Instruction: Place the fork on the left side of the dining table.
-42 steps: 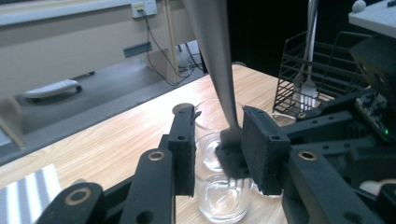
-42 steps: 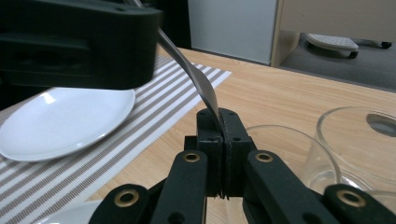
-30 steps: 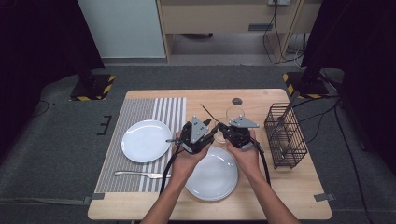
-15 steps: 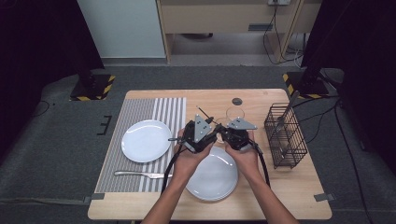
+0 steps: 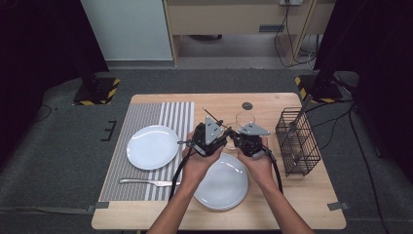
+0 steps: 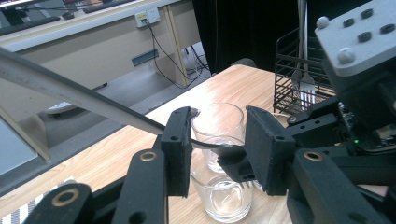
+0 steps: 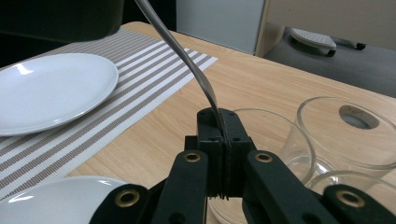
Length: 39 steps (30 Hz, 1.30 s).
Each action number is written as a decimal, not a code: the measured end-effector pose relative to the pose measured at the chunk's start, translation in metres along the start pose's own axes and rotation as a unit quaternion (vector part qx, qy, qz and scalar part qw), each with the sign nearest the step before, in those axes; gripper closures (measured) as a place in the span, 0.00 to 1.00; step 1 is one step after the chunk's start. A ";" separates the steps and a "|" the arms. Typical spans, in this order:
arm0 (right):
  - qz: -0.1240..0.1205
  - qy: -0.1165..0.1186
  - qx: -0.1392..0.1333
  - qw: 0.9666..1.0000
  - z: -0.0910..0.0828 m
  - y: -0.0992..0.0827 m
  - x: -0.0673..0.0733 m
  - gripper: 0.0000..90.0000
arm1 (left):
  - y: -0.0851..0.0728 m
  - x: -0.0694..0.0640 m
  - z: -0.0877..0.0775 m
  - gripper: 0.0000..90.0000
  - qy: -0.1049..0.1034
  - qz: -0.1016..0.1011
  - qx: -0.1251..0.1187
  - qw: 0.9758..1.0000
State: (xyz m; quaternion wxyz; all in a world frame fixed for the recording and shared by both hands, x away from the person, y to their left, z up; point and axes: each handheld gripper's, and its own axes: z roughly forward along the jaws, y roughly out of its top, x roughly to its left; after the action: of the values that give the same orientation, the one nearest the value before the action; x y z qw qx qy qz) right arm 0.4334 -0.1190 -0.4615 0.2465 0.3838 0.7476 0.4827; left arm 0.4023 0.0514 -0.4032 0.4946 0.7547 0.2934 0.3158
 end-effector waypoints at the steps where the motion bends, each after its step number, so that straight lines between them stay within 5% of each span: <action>1: -0.003 -0.001 0.001 1.000 -0.001 0.000 0.000 0.99 | 0.000 0.000 0.000 0.68 0.001 0.000 0.001 1.000; 39: -0.060 -0.022 0.029 0.998 -0.011 0.004 -0.006 0.99 | -0.012 0.011 0.012 0.64 0.007 -0.020 0.035 0.999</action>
State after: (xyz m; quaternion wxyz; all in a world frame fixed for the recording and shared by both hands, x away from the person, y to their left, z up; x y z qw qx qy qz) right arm 0.4301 -0.1282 -0.4532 0.2800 0.3562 0.7773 0.4366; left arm 0.4172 0.0567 -0.4159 0.4719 0.7632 0.3229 0.3010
